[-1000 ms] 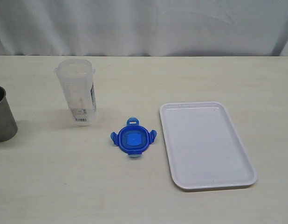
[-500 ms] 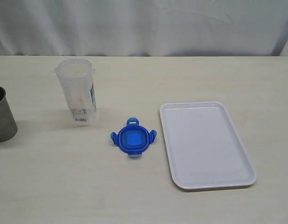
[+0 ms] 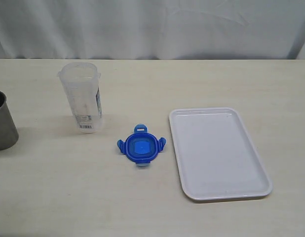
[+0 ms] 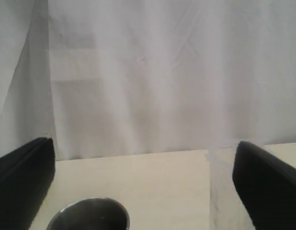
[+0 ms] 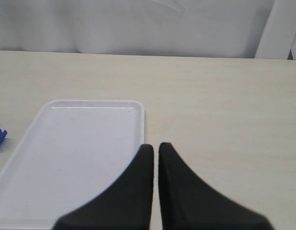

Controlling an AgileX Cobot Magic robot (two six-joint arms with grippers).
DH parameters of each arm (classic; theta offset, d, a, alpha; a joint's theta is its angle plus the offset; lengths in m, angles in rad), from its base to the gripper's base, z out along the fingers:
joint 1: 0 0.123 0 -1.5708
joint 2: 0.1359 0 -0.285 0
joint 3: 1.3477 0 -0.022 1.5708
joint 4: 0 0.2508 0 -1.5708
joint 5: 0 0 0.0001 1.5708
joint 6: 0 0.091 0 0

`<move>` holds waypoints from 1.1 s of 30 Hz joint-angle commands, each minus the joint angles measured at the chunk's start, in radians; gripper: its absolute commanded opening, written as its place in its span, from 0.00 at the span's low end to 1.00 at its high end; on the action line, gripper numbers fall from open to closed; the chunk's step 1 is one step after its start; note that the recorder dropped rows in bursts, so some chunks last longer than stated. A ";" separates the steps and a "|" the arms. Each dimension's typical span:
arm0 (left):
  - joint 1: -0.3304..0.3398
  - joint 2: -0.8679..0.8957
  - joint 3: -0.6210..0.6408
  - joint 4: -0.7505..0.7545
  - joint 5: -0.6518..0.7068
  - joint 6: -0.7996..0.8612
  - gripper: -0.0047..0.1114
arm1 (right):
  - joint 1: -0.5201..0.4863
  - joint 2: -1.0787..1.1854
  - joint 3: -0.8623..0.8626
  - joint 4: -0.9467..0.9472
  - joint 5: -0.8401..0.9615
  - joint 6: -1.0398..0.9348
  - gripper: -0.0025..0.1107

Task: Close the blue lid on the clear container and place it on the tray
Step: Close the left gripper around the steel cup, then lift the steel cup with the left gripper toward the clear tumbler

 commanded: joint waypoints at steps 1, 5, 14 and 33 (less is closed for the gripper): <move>0.001 0.154 -0.008 -0.084 -0.124 0.089 0.94 | -0.001 -0.004 0.003 0.004 0.000 -0.001 0.06; 0.001 0.274 -0.008 -0.106 -0.220 0.112 0.94 | -0.001 -0.004 0.003 0.004 0.000 -0.001 0.06; 0.001 0.485 -0.008 -0.173 -0.330 0.138 0.94 | -0.001 -0.004 0.003 0.004 0.000 -0.001 0.06; 0.001 0.950 -0.052 -0.243 -0.536 0.175 0.94 | -0.001 -0.004 0.003 0.004 0.000 -0.001 0.06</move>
